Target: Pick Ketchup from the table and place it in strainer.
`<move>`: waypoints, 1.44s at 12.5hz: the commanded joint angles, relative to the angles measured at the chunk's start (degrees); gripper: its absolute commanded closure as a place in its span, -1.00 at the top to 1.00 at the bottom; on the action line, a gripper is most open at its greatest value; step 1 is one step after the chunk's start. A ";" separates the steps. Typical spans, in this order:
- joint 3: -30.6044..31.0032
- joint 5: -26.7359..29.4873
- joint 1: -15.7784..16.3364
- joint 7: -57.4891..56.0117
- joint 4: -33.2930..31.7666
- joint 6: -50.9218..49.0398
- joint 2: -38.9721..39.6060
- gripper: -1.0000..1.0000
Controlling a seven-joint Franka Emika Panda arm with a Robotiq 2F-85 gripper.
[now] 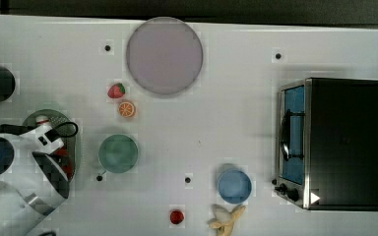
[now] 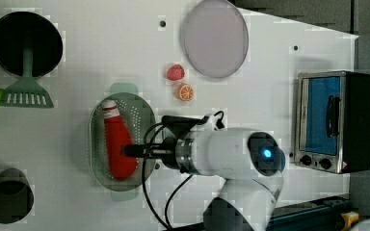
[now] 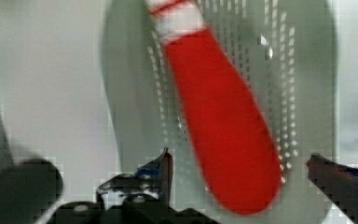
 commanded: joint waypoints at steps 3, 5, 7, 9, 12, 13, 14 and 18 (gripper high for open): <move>-1.60 1.45 -9.07 3.42 2.93 -2.14 -13.72 1.00; -4.95 1.45 -12.20 3.42 4.72 -9.31 -18.38 1.00; -9.58 1.45 -14.29 3.19 7.59 -19.17 -21.91 1.00; -14.65 1.44 -15.20 1.27 11.59 -28.55 -24.45 1.00; -21.73 1.74 -15.24 0.82 18.12 -40.86 -26.28 1.00; -23.40 2.41 -15.24 0.71 20.05 -44.05 -26.43 1.00; -24.72 3.40 -15.24 0.54 21.70 -47.03 -26.49 1.00; -28.00 3.89 -15.25 0.32 24.90 -52.83 -26.80 1.00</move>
